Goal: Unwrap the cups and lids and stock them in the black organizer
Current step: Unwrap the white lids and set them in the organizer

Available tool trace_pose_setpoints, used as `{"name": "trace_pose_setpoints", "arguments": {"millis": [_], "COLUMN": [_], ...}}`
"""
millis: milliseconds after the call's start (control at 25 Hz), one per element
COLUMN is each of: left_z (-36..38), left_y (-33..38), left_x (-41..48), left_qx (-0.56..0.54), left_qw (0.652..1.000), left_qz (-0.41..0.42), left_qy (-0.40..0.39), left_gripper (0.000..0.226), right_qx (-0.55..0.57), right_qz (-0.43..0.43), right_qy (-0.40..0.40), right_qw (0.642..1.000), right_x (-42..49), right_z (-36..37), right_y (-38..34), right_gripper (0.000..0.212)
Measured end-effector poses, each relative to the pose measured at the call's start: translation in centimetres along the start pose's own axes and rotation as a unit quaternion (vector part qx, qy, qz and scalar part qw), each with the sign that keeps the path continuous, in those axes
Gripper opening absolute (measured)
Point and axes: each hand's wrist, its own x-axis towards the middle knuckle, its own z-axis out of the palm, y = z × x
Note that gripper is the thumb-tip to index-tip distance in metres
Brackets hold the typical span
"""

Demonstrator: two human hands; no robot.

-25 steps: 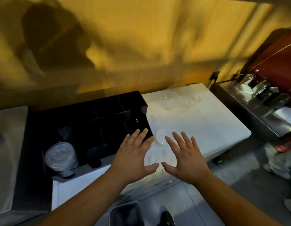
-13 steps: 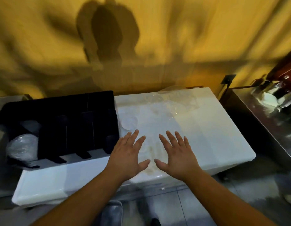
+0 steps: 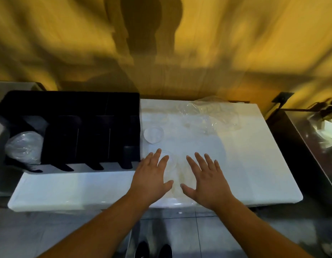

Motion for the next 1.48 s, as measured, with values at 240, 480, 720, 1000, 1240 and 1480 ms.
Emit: {"name": "trace_pose_setpoints", "arguments": {"millis": [240,480,720,1000,1240,1480], "left_z": [0.8,0.7,1.6,2.4,0.7,-1.7], "left_y": [0.5,1.6,1.8,2.1,2.6,3.5], "left_x": [2.5,5.2,6.3,7.0,7.4,8.1], "left_qx": [0.006,0.045,0.008,-0.017,-0.067,-0.17], "left_qw": [1.0,0.997,0.989,0.983,0.979,0.968], "left_qz": [0.003,-0.041,-0.116,-0.174,-0.192,-0.172], "left_qy": [-0.01,-0.041,-0.093,-0.056,0.01,0.067], "left_gripper": [0.092,0.098,0.096,0.112,0.102,0.074], "right_qx": [0.0,0.009,0.024,0.052,0.381,0.627], "right_qz": [-0.019,-0.071,-0.15,-0.221,-0.051,0.108], "right_qy": [0.013,0.013,-0.029,0.028,-0.167,-0.34], "right_qw": [1.0,0.997,0.988,0.973,0.908,0.692], "right_x": [1.2,4.9,10.2,13.7,14.1,14.3], "right_z": [-1.9,-1.1,0.5,1.2,-0.1,-2.9], "right_y": [0.9,2.9,5.8,6.2,3.7,1.8], "right_gripper": [0.097,0.094,0.093,0.067,0.036,0.06]}}
